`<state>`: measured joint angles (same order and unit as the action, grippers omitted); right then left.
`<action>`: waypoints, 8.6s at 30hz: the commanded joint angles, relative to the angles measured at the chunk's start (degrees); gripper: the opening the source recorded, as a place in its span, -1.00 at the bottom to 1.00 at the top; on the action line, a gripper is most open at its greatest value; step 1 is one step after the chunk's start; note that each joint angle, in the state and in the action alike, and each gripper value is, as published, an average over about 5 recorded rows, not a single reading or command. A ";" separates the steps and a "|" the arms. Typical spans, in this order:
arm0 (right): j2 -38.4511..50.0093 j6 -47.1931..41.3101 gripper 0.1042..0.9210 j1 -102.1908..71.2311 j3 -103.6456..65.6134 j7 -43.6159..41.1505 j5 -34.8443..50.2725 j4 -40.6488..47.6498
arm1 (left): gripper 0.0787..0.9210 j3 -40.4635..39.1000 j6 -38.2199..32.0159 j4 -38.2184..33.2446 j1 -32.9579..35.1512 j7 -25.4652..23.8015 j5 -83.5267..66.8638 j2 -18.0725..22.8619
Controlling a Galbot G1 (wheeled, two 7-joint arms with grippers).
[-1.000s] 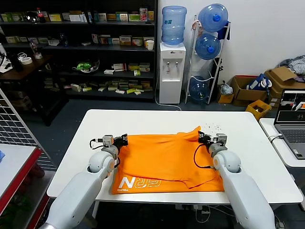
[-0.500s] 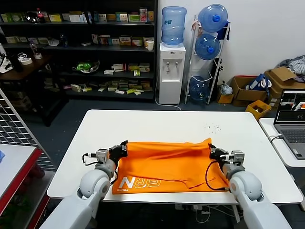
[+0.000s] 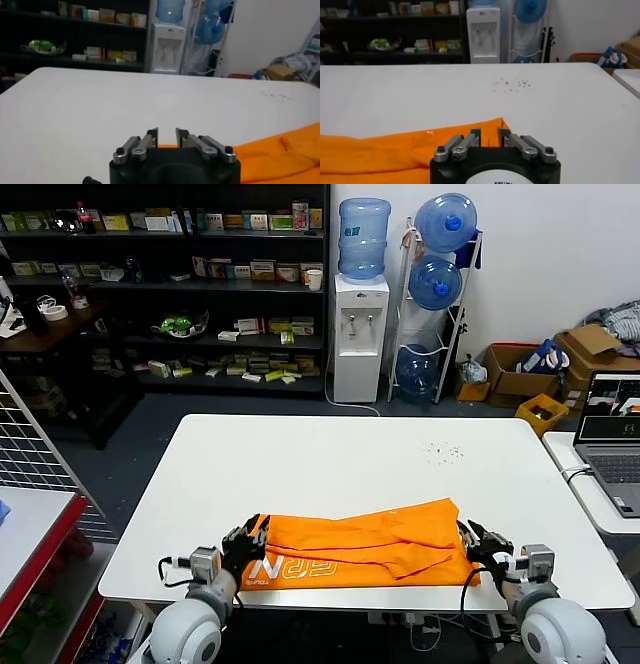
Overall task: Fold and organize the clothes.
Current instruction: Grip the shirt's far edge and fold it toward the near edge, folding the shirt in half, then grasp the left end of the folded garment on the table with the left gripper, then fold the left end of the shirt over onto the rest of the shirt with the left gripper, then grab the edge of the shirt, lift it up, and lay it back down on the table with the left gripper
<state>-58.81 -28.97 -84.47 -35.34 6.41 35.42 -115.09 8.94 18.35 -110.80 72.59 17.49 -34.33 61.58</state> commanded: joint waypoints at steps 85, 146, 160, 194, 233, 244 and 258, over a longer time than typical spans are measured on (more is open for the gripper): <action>-6.11 1.02 0.76 -1.67 0.52 1.80 -2.59 -1.59 | -0.91 4.25 5.13 -8.87 -2.01 14.64 -30.95 -11.67; -7.66 0.97 0.76 -2.26 0.97 1.77 -3.29 -0.80 | 0.77 8.92 -0.99 11.59 -0.48 -3.95 -13.01 -5.96; -7.91 1.09 0.76 -2.60 0.72 1.70 -3.38 -0.69 | 0.77 6.60 -0.72 11.89 -1.62 -3.28 -13.09 -3.58; -7.77 1.75 0.76 -1.79 0.99 1.48 -3.05 0.37 | -0.94 10.50 2.52 -7.68 0.28 2.98 -10.99 -12.37; -13.18 3.28 0.76 -5.93 -2.44 1.17 -7.08 -1.11 | -0.94 -21.64 5.81 -6.35 -23.73 28.31 -42.08 4.60; -15.04 2.45 0.76 -6.67 -3.80 1.86 -7.44 -2.19 | -0.94 -26.05 5.70 18.07 -32.53 24.45 -34.47 25.78; -13.17 2.19 0.76 -6.52 -4.95 1.93 -5.83 -2.65 | -0.94 -26.34 5.16 21.45 -30.42 21.12 -27.44 28.71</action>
<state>-72.13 -26.80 -90.22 -39.36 8.44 29.26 -117.10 -13.47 23.53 -95.08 45.11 39.29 -65.32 83.01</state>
